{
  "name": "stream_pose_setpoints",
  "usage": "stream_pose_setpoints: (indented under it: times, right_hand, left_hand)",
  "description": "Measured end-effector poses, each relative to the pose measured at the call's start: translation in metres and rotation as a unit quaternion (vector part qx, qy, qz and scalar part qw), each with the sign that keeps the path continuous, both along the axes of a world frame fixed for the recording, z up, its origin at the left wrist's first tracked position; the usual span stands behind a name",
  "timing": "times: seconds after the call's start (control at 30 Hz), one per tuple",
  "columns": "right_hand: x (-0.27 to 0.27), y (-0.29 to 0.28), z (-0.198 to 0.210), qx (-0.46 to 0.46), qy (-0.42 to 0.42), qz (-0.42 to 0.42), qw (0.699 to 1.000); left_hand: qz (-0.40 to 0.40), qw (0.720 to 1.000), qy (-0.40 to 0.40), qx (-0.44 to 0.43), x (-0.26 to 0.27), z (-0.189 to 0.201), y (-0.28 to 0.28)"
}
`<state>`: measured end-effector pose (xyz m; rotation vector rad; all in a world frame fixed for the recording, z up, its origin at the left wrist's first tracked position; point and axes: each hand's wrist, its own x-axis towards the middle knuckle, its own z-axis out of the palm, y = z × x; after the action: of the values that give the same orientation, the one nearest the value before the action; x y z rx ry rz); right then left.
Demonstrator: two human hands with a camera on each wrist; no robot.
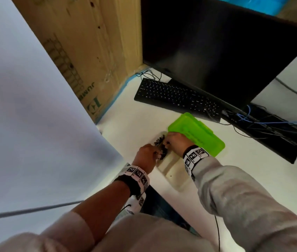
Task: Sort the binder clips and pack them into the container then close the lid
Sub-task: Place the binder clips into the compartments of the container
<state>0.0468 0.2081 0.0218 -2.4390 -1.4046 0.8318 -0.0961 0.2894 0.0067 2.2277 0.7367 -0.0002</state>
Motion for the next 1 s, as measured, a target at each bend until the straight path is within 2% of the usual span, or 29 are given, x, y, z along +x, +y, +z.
stream_pose_setpoints:
  times: [0.17,0.3,0.57,0.77,0.87,1.0]
  right_hand:
    - [-0.003,0.007,-0.007,-0.039,0.02,0.038,0.998]
    - [-0.004,-0.002,-0.011,-0.022,-0.003,0.053,0.998]
    - [-0.013,-0.022,-0.009,0.038,-0.007,0.02,0.999]
    - [-0.01,-0.042,-0.005,0.017,-0.008,0.018,1.0]
    - [-0.009,-0.051,-0.008,0.014,-0.009,0.015,1.0]
    - [-0.012,-0.069,-0.013,0.044,-0.001,-0.013,0.999]
  left_hand:
    - [-0.018,1.0,0.014,-0.002,-0.002,0.0,-0.002]
    - [-0.008,1.0,0.025,-0.001,-0.002,-0.004,-0.005]
    - [0.03,0.999,-0.037,0.001,-0.001,-0.01,-0.005]
    - [0.062,0.998,-0.013,-0.021,0.006,-0.01,-0.006]
    - [0.035,0.999,-0.003,0.01,0.006,-0.007,-0.012]
    - [-0.065,0.995,-0.07,0.041,0.013,-0.008,-0.027]
